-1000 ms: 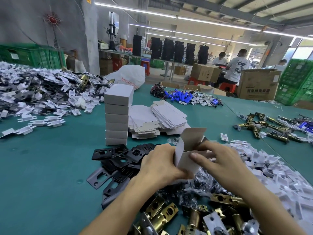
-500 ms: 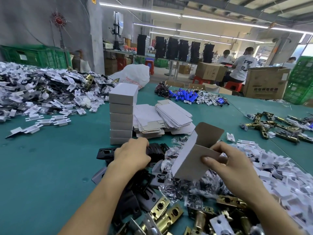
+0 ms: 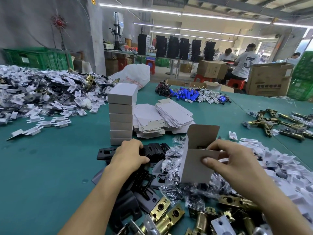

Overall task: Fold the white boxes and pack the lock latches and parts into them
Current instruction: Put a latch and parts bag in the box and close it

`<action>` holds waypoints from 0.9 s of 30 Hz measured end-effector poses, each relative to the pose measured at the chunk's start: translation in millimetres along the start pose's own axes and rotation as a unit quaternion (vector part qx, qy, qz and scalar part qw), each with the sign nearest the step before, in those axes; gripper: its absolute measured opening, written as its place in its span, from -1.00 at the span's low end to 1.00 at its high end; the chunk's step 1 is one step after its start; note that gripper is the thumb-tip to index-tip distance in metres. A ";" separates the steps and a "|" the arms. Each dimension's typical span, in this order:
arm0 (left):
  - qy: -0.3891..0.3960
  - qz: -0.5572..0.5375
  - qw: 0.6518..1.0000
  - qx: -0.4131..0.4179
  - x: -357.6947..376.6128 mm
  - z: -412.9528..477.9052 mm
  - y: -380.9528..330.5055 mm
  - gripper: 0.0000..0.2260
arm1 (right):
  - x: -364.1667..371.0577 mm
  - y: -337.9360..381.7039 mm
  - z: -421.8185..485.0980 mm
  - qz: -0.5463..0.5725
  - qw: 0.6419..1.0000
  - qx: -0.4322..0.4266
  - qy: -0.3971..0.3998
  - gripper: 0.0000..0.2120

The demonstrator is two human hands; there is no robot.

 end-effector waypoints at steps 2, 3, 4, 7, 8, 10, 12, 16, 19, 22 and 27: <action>-0.008 -0.016 1.000 -0.008 -4.6 0.0 0.4 -0.65 | 2.5 -0.3 0.5 -0.002 1.000 -0.002 0.014 -0.84; -0.023 -0.014 1.000 -0.003 -8.7 -0.2 -1.1 -0.76 | 3.7 0.0 0.5 -0.004 1.000 -0.003 0.020 -0.84; -0.044 -0.003 0.999 0.004 -13.1 -1.7 -3.9 -0.87 | 4.3 0.4 0.5 -0.005 1.000 -0.003 0.022 -0.84; -0.131 0.023 0.991 0.027 -30.6 -10.5 -15.7 -0.81 | 5.0 2.6 0.7 -0.005 1.000 -0.008 0.021 -0.82; -0.172 0.012 0.984 0.045 -39.6 -15.6 -21.7 -0.80 | 4.9 3.7 1.0 -0.006 1.000 -0.011 0.017 -0.82; -0.242 -0.080 0.961 0.109 -58.2 -28.7 -37.6 -0.81 | 4.2 5.2 1.2 -0.004 1.000 -0.015 0.009 -0.80; -0.249 -0.253 0.915 0.192 -70.2 -40.4 -55.5 -0.87 | 3.1 6.5 1.3 0.000 1.000 -0.017 -0.001 -0.79; -0.103 -0.535 0.800 0.251 -61.9 -51.8 -84.8 -0.94 | 0.8 9.5 0.8 -0.002 0.999 -0.030 -0.021 -0.81; -0.048 -0.573 0.770 0.277 -48.6 -57.2 -98.7 -0.91 | 0.3 11.0 1.2 0.002 0.999 -0.031 -0.031 -0.83; -0.026 -0.545 0.777 0.315 -34.3 -62.5 -110.8 -0.88 | 0.4 13.3 2.0 0.016 0.999 -0.025 -0.027 -0.66; -0.023 -0.521 0.786 0.332 -19.6 -62.7 -115.8 -0.86 | -1.9 17.9 2.4 0.051 0.998 -0.023 -0.030 -0.76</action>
Point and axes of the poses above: each hand's wrist, its own z-axis towards the middle knuckle, its own x-axis out of the palm, y = z × x, the point moved 8 cm from there along z, towards the middle knuckle, and after that the axes turned 5 degrees about -z, right-handed, at the moved point
